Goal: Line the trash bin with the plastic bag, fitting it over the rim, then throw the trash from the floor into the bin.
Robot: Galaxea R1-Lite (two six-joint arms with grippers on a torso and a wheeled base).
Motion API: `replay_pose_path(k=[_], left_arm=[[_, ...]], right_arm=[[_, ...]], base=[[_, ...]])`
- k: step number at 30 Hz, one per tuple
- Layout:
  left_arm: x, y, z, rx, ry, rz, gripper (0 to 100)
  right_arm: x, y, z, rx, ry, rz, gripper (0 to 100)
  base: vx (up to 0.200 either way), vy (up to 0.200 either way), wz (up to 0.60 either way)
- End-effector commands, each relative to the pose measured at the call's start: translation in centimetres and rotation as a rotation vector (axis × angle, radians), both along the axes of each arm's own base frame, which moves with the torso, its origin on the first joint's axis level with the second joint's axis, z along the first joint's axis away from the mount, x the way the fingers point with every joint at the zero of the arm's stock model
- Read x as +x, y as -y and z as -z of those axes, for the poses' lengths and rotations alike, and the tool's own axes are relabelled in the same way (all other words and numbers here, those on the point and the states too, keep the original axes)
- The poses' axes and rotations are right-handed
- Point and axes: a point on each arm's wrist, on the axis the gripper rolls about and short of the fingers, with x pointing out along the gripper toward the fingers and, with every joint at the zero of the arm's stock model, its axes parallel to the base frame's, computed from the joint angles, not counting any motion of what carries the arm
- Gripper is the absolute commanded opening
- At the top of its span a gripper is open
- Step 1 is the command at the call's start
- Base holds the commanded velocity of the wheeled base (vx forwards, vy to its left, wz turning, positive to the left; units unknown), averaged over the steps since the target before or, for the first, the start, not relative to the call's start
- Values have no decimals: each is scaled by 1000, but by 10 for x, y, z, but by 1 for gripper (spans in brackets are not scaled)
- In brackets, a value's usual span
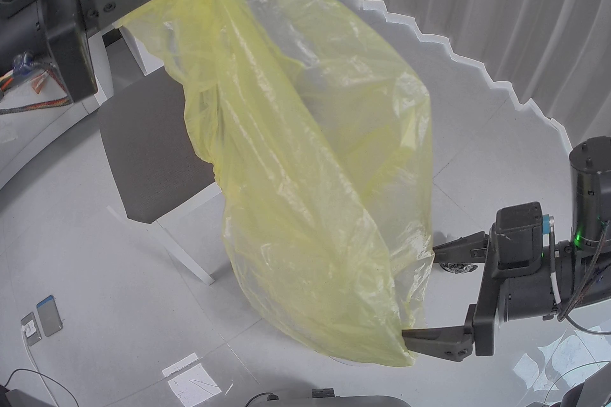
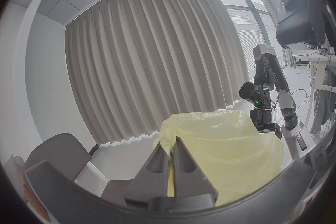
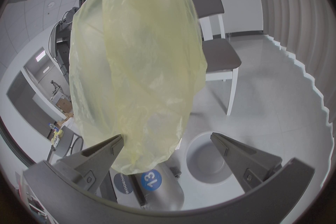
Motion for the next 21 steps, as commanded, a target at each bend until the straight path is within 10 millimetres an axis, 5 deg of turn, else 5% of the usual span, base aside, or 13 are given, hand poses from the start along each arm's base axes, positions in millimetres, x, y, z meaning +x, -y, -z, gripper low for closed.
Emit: replay_pose_path(k=[1,14,15,21], left_arm=[[-2,0,-2,-4,6,4,0],[1,2,1,-6,-16,8,0],[1,2,1,-6,-16,8,0],[3,3,2,-4,-20,8,0]], right_arm=[[2,-2,0,3,7,10,100],[11,-11,3,20,25,15,100],[12,-11,4,20,25,16,0],[14,-12,5,14,20,19,0]], base=[[0,0,0],[0,0,0],[0,0,0],[0,0,0]])
